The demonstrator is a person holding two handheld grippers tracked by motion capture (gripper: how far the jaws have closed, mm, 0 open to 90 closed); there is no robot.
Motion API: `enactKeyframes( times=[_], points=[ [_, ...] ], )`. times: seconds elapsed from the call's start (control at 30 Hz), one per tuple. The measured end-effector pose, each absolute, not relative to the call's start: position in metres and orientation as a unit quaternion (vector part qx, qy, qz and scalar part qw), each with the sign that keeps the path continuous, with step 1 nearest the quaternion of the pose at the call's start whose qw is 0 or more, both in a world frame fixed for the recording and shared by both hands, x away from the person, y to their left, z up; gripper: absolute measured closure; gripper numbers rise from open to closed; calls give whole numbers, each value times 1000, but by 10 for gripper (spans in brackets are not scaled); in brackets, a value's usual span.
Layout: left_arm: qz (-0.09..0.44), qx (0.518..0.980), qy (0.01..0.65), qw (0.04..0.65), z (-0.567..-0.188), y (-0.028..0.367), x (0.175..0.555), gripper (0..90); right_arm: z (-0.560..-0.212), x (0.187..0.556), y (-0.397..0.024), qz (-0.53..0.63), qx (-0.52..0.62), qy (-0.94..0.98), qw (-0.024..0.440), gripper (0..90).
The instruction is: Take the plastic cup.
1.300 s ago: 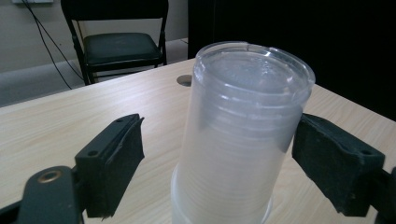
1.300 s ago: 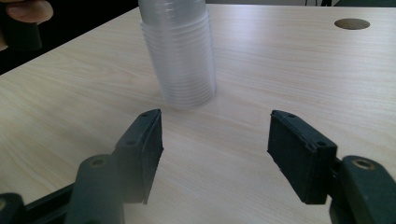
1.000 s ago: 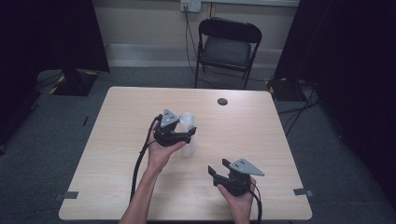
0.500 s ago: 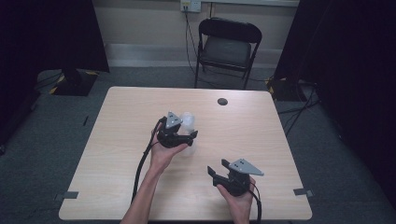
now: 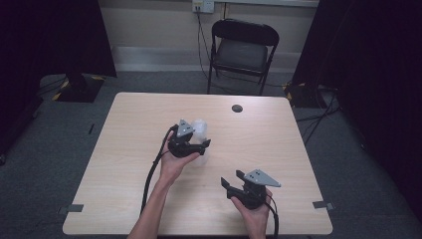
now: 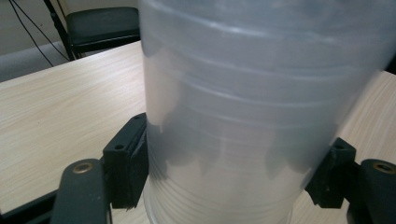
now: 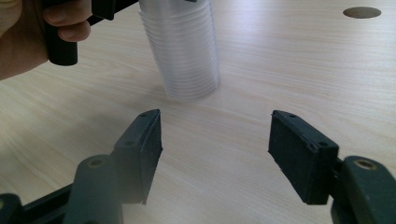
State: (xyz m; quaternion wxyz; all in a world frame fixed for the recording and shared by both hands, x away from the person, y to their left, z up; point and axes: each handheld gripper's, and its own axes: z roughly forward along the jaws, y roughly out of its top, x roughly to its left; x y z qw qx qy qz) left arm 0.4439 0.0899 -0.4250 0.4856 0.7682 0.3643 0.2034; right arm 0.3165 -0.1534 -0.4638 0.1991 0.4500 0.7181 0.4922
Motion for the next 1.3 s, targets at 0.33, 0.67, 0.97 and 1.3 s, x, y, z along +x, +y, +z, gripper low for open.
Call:
enactKeyframes(
  times=[0.33, 0.67, 0.97, 1.3],
  points=[
    [183, 765, 366, 497, -424, 90, 443, 293, -464, 317, -153, 493, 450, 718, 198, 348],
    [194, 761, 358, 505, -417, 91, 438, 294, -464, 317, -154, 494, 450, 718, 194, 348],
    [193, 748, 362, 521, -412, 93, 437, 297, -464, 317, -153, 495, 451, 717, 193, 348],
    [201, 739, 365, 530, -401, 94, 434, 305, -464, 317, -156, 494, 454, 715, 196, 343]
  ],
)
